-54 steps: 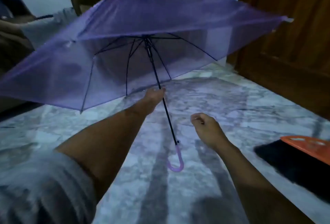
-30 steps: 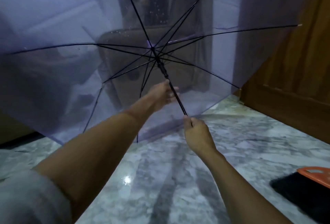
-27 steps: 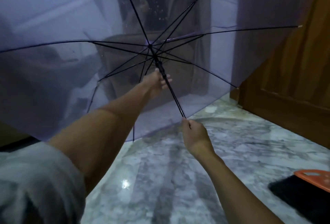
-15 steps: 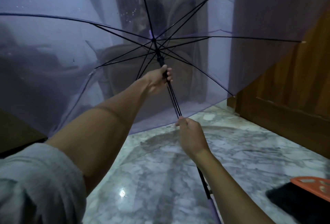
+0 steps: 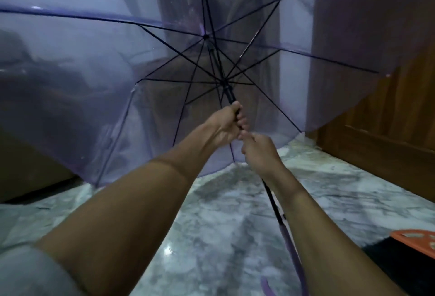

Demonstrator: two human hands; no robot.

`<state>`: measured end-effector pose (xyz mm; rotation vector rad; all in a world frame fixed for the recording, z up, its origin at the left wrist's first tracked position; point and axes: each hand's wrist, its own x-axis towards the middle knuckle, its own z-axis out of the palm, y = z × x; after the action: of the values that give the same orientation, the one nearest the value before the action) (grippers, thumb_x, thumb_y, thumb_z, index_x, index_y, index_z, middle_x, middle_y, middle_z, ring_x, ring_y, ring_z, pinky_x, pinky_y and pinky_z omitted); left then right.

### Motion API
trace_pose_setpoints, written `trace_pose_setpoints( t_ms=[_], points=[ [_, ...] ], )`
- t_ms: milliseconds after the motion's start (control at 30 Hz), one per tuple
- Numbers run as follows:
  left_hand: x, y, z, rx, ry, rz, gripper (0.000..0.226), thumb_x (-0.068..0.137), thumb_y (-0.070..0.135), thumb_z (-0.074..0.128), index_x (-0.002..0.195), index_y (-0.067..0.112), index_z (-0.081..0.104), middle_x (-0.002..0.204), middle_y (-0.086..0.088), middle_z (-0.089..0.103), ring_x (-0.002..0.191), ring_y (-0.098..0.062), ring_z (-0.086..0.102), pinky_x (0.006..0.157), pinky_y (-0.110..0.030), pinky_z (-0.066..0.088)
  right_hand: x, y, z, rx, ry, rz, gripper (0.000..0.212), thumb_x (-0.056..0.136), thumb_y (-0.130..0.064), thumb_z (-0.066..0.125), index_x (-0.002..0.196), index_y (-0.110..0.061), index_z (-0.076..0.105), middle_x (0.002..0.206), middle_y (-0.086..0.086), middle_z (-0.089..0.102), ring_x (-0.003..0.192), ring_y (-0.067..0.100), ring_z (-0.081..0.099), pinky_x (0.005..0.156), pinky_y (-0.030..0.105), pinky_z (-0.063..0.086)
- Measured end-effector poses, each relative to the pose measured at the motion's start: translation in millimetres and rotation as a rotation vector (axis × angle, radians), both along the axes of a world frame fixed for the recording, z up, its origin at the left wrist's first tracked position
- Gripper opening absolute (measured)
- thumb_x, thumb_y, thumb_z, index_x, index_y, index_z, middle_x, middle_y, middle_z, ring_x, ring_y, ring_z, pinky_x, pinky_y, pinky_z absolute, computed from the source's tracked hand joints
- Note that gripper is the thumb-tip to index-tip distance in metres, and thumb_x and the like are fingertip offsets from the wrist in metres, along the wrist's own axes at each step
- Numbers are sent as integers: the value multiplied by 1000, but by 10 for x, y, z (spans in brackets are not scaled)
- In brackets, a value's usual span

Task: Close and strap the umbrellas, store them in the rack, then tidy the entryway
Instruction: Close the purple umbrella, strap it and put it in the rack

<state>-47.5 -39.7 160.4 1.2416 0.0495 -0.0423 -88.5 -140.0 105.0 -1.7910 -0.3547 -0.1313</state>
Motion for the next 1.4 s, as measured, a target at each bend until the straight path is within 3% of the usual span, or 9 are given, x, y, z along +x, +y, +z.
trace_pose_setpoints(
  t_ms=[300, 433, 600, 767, 900, 967, 1067, 1267, 1400],
  points=[
    [258, 451, 148, -19, -80, 178, 39, 108, 23, 23, 71, 14, 33, 46, 3, 26, 29, -10, 24, 33, -16, 24, -344, -64, -462, 273, 410, 352, 30, 105, -35, 40, 84, -15, 50, 54, -3, 38, 37, 11, 31, 40, 23, 39],
    [160, 595, 158, -77, -82, 246, 39, 108, 23, 25, 72, 13, 35, 55, 1, 23, 45, -11, 21, 37, -20, 26, -479, -21, -466, 120, 319, 228, 34, 105, -36, 37, 78, -20, 50, 52, -3, 29, 37, 9, 18, 40, 21, 17],
    [-221, 296, -172, -99, -8, 83, 38, 107, 27, 30, 72, 14, 39, 61, -1, 29, 55, -14, 29, 51, -23, 37, -254, 87, -157, 38, 158, 57, 37, 104, -28, 42, 70, -22, 53, 53, -3, 41, 33, 4, 33, 40, 20, 23],
    [-197, 264, -250, -127, 6, 61, 37, 107, 23, 28, 72, 16, 38, 49, 2, 27, 36, -10, 26, 36, -20, 24, -250, 201, -262, 174, 155, 104, 25, 102, -21, 50, 77, -19, 56, 57, -3, 44, 38, 3, 37, 41, 18, 30],
    [-96, 355, -183, -114, -5, 117, 38, 107, 21, 27, 71, 16, 39, 36, 5, 29, 27, -8, 27, 34, -16, 23, -417, 42, -498, 365, 381, 302, 22, 101, -25, 53, 81, -15, 55, 64, 2, 48, 42, 11, 44, 44, 23, 41],
    [-63, 389, -114, -104, -17, 167, 38, 107, 20, 27, 71, 16, 37, 34, 5, 28, 26, -8, 26, 34, -14, 21, -526, -32, -577, 405, 494, 379, 30, 102, -35, 48, 80, -16, 52, 54, -2, 38, 36, 12, 31, 42, 21, 32],
    [-34, 444, -90, -126, -18, 200, 39, 107, 22, 27, 71, 15, 38, 40, 3, 30, 31, -9, 27, 35, -17, 24, -630, -75, -509, 404, 527, 288, 36, 103, -42, 44, 76, -18, 41, 54, -2, 21, 41, 11, 13, 38, 12, 26],
    [-211, 180, -371, -24, 89, 76, 35, 104, 29, 39, 74, 17, 52, 56, -1, 53, 63, -19, 62, 51, -23, 51, -413, -41, -433, 324, 307, 69, 37, 104, -37, 41, 77, -12, 45, 53, 1, 25, 31, 6, 18, 38, 15, 20],
    [-267, -165, -660, -29, 135, -21, 35, 104, 30, 36, 75, 17, 51, 50, 0, 55, 63, -17, 43, 36, -14, 32, -236, -46, -475, 303, 233, -86, 41, 104, -35, 42, 69, -18, 53, 46, -8, 39, 30, 3, 32, 49, 24, 36]
  ],
)
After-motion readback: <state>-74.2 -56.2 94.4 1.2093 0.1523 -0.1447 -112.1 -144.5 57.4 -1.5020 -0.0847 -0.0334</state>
